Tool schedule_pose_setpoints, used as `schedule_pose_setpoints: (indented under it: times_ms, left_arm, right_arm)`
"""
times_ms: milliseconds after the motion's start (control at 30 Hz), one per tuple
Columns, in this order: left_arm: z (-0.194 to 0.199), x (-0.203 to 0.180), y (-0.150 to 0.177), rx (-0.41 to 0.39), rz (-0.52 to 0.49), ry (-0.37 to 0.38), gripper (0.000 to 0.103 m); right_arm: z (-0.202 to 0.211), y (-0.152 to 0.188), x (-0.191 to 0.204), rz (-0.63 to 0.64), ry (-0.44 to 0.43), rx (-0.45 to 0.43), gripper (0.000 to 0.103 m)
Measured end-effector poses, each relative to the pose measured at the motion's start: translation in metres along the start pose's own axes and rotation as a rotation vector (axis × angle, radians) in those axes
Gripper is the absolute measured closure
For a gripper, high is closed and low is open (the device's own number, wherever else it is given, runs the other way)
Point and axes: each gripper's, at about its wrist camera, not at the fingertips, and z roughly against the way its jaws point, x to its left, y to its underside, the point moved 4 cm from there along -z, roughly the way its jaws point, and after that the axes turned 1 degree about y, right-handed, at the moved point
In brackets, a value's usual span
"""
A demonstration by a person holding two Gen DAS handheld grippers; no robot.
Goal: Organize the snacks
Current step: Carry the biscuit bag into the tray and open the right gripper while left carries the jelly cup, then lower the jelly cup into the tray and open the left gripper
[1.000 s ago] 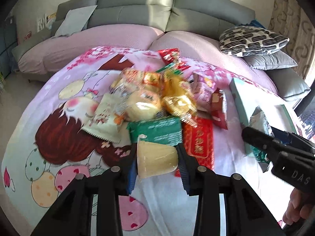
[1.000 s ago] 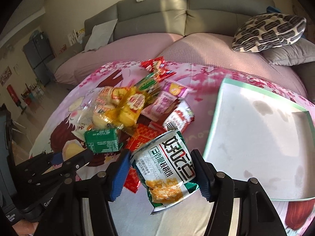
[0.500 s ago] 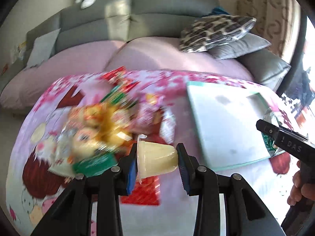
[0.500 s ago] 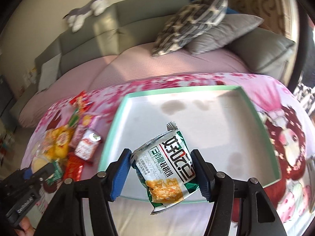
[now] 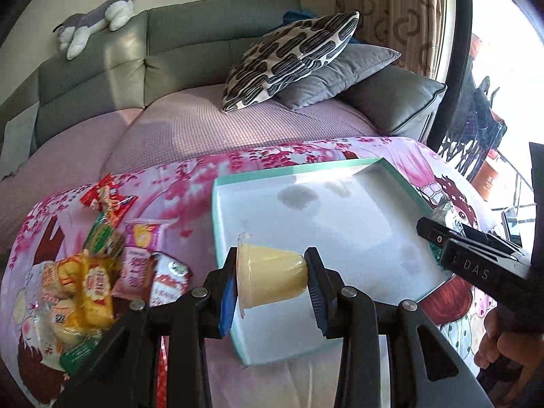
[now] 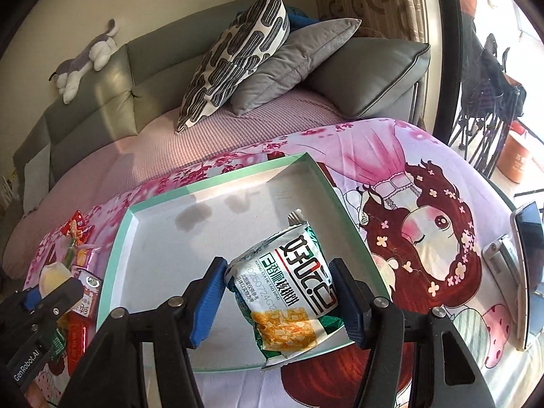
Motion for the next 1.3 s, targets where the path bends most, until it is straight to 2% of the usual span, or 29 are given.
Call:
schedule_pose_setpoints:
  times_ms: [233,467,667,967,1133,1200,1300]
  left_arm:
    - [-0.028,-0.004,0.008,0.009,0.014,0.021,0.064]
    - [-0.056,0.007,0.024,0.074,0.044,-0.008,0.064]
    - [-0.060,0.009,0.029,0.093,0.053,-0.017,0.064]
    - [-0.065,0.008,0.032,0.107,0.041,-0.029,0.064]
    - [-0.066,0.007,0.032,0.112,0.038,-0.031,0.062]
    - [-0.067,0.008,0.033,0.119,0.048,-0.025,0.059]
    - [-0.067,0.009,0.033,0.120,0.057,-0.017,0.050]
  right_arm:
    - [-0.021,0.007,0.001,0.017,0.015,0.047,0.039]
    - [-0.037,0.016,0.008,0.056,0.047,0.096,0.039]
    - [-0.048,0.023,0.012,0.077,0.061,0.133,0.038]
    - [-0.053,0.025,0.019,0.133,0.104,0.140,0.037]
    - [-0.061,0.029,0.019,0.143,0.098,0.175,0.027]
    - [-0.062,0.029,0.020,0.145,0.090,0.174,0.016]
    - [-0.059,0.027,0.022,0.144,0.071,0.160,0.007]
